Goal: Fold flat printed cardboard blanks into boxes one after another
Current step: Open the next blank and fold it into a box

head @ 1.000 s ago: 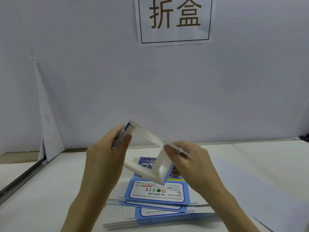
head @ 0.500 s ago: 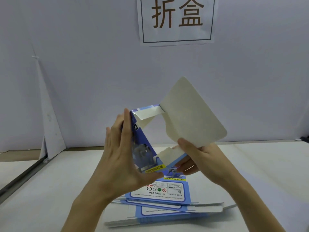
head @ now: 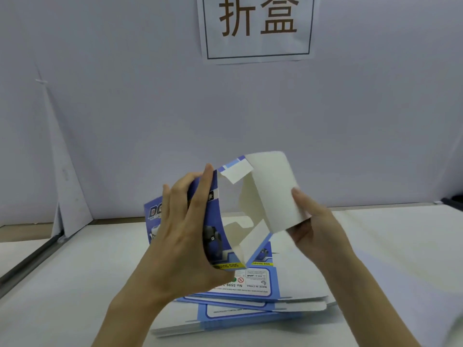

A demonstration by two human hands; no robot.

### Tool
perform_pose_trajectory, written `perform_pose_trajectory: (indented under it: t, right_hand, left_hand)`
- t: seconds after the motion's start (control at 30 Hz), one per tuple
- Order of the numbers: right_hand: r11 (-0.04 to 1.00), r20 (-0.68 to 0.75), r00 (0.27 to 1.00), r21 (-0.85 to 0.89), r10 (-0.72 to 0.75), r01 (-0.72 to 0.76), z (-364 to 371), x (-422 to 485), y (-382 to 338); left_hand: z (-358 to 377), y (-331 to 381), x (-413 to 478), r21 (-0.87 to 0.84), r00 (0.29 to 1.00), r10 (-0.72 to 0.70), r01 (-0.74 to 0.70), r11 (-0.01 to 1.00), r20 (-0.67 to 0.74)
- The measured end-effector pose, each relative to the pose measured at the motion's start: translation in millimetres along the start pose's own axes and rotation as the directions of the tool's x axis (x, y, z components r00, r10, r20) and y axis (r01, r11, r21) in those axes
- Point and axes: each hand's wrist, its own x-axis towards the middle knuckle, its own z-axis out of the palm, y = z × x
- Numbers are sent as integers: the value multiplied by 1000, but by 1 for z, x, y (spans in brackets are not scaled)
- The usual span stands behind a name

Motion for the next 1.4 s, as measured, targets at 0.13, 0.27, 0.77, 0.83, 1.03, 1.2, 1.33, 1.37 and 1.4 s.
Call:
perform_pose_trajectory:
  t: [0.13, 0.27, 0.77, 0.83, 1.03, 1.2, 1.33, 1.37, 1.4]
  right_hand:
    - [873, 130, 864, -55, 487, -484, 4, -5, 39]
    - [894, 128, 888, 27, 441, -448, 7, -4, 58]
    - [416, 203, 632, -598, -748, 685, 2, -9, 15]
    - [625, 181, 757, -463, -628, 629, 7, -13, 8]
    - [864, 383, 909, -390, -163, 319, 16, -22, 0]
    - [501, 447, 850, -688, -278, 526, 22, -24, 16]
    - [353, 348, 780, -744, -520, 567, 15, -19, 15]
    - [415, 348, 780, -695, -520, 587, 16, -22, 12]
    - [492, 360, 790, -634, -495, 597, 18, -24, 10]
  left_hand:
    - [-3, 15, 7, -189, 990, -111, 126, 974, 91]
    - [-2, 14, -7, -8, 989, 76, -76, 997, 128]
    - [3, 6, -5, 247, 999, -1, 9, 969, -34]
    - [5, 4, -3, 302, 999, 17, -3, 953, -43]
    - [6, 4, -3, 319, 996, 52, -25, 947, -76]
    - [11, 3, -3, 441, 996, 87, -77, 894, -2]
    - [10, 4, -4, 415, 995, 86, -58, 908, -48]
    - [10, 6, -3, 413, 994, 90, -56, 909, -63]
    - [12, 7, -3, 421, 993, 94, -54, 906, -74]
